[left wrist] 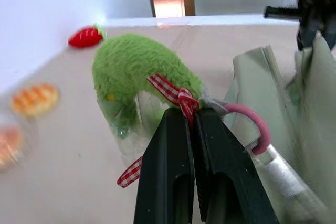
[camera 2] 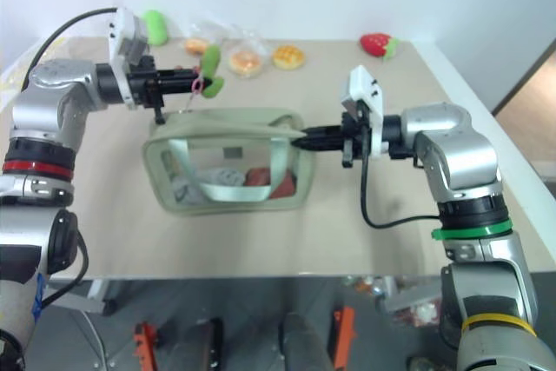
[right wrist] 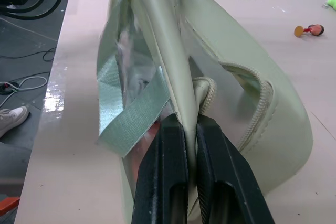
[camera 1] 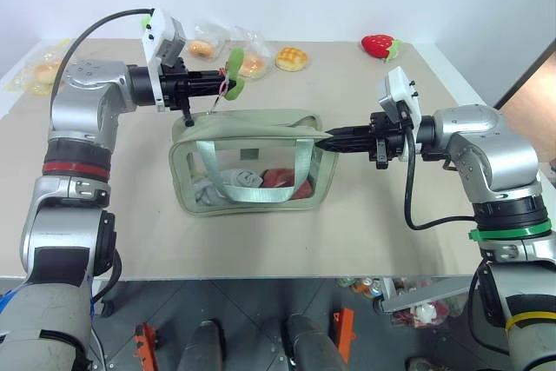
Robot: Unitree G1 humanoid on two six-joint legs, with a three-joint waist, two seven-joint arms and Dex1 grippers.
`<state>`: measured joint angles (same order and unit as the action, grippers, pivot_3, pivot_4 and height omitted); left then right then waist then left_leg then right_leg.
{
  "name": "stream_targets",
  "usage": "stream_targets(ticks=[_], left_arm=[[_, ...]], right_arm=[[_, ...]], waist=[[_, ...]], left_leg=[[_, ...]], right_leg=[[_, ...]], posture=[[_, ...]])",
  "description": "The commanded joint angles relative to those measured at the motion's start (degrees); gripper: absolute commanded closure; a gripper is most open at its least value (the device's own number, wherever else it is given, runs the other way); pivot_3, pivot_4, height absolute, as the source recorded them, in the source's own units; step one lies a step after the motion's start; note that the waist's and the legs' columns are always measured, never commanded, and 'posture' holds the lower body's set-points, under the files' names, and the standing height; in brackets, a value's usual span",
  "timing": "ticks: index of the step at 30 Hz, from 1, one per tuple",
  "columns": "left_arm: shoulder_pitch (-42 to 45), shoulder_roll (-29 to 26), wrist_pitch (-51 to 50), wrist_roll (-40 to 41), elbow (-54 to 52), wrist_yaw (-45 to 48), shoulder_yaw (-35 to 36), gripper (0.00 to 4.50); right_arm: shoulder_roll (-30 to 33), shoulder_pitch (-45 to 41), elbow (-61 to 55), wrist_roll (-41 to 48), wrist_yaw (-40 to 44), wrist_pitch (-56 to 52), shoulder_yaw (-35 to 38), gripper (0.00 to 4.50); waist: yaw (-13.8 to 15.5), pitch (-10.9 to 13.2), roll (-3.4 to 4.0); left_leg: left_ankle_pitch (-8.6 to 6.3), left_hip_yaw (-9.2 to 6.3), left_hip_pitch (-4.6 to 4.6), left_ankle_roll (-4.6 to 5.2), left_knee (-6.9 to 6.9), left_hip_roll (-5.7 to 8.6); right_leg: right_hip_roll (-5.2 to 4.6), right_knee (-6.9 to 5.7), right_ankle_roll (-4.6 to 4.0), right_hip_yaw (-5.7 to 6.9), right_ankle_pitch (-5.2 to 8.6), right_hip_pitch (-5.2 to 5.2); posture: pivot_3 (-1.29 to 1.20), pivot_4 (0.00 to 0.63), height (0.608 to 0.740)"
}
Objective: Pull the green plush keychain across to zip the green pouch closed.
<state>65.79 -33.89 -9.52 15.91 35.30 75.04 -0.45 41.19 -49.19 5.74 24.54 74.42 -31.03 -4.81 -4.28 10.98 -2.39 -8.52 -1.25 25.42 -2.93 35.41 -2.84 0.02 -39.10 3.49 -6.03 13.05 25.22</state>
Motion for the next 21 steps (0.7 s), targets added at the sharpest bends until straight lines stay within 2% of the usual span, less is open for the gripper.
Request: stream_targets(ticks=[1, 9, 15, 21], left_arm=[[0.6, -0.77, 4.34, -0.06, -4.72, 1.76, 0.19, 4.47], [-4.44, -4.53, 6.36, -1.73, -15.41, 9.45, -4.7, 4.47], [-2.89, -5.6, -4.92, 3.06, -20.07, 10.95, -3.99, 4.47], [-2.55, -6.51, -7.43, 3.93, -20.93, 11.17, -4.06, 2.62]], right_arm=[[0.59, -0.29, -2.32, 0.84, -0.2, 0.29, 1.69, 4.5], [0.28, -0.63, -1.51, 0.44, -0.06, 0.67, 1.32, 4.5], [-0.24, -0.77, -0.97, 0.04, 0.0, 1.01, 0.89, 4.5], [-0.45, -0.73, -0.8, -0.02, 0.12, 1.14, 0.89, 4.5]], waist=[[0.0, 0.0, 0.0], [-0.11, 0.0, 0.01], [-0.09, 0.0, 0.01], [-0.13, 0.0, 0.01]], left_leg=[[0.0, 0.0, 0.0, 0.0, 0.0, 0.0], [0.0, 0.01, -0.02, 0.0, -0.01, 0.0], [0.0, 0.03, -0.02, 0.0, 0.04, -0.01], [0.0, 0.02, -0.02, 0.0, 0.04, -0.01]], right_leg=[[0.0, 0.0, 0.0, 0.0, 0.0, 0.0], [0.01, 0.0, 0.0, -0.04, 0.0, 0.0], [0.0, 0.0, -0.01, -0.06, 0.0, -0.02], [0.01, 0.0, 0.0, -0.06, 0.0, -0.01]], posture=[[0.0, 0.15, 0.74], [0.0, 0.15, 0.74], [0.0, 0.15, 0.74], [0.0, 0.15, 0.74]])
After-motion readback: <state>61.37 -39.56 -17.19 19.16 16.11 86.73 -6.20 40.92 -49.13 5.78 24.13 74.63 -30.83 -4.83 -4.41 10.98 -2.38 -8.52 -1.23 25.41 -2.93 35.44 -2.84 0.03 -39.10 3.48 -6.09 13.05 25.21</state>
